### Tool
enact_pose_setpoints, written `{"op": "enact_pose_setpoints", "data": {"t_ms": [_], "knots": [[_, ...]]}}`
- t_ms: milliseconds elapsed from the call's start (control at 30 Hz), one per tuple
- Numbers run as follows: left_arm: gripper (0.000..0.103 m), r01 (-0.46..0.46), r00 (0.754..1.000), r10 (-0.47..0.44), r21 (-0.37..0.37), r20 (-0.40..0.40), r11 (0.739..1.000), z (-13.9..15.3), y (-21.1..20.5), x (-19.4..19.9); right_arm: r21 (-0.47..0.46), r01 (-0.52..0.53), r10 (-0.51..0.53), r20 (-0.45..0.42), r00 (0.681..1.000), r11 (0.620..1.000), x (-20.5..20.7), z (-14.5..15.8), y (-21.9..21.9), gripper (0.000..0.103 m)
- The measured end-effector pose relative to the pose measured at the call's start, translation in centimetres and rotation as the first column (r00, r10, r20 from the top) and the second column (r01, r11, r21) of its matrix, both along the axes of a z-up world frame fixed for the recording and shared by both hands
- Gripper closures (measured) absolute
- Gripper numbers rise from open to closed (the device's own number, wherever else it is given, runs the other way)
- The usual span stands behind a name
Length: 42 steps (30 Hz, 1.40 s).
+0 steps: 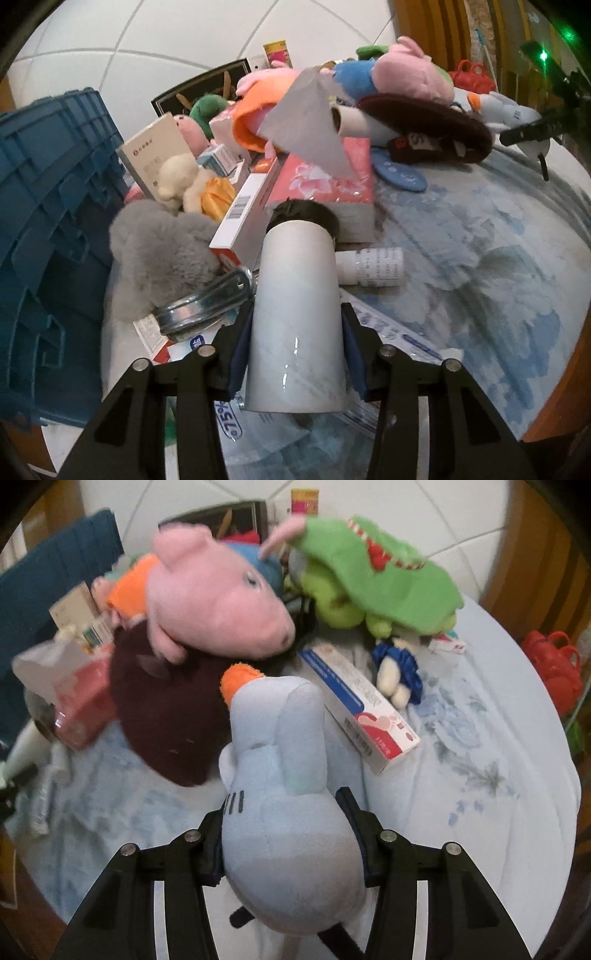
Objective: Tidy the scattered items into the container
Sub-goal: 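Close left gripper on white tube while right gripper grasps snowman plush, then carry white tube with left gripper while right gripper carries snowman over crate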
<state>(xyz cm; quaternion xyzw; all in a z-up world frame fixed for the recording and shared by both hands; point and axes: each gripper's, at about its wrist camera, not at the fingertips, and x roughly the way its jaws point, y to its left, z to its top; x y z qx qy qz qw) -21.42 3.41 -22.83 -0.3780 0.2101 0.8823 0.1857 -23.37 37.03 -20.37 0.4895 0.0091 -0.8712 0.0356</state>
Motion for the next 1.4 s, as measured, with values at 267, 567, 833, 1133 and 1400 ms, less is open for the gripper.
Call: {"op": "enact_pose_setpoints", "data": {"t_ms": [267,567,833,1133,1400], "knots": [[0.059,0.009,0.995,-0.007,0.017,-0.101,1.0,4.6,1.2,2.1,-0.058,-0.047,0.039,-0.129,0.991,0.997,2.6,5.6,-2.9,0.054],[0.059,-0.079,0.966,0.099,0.092,-0.237,0.993,13.0,1.3,3.7,-0.121,-0.121,0.083,-0.278,0.957,0.985,4.2,12.6,-6.5,0.054],[0.059,-0.172,0.902,0.219,0.153,-0.373,0.973,20.1,0.0,5.7,-0.09,-0.24,0.183,-0.416,0.891,0.967,5.1,18.6,-10.4,0.053],[0.059,-0.301,0.824,0.361,0.201,-0.437,0.932,25.3,-2.4,7.3,-0.078,-0.404,0.304,-0.534,0.789,0.911,6.7,24.6,-16.1,0.053],[0.059,-0.379,0.753,0.445,0.234,-0.484,0.895,28.7,-5.0,8.1,-0.068,-0.511,0.368,-0.611,0.7,0.857,7.7,28.1,-21.0,0.053]]}}
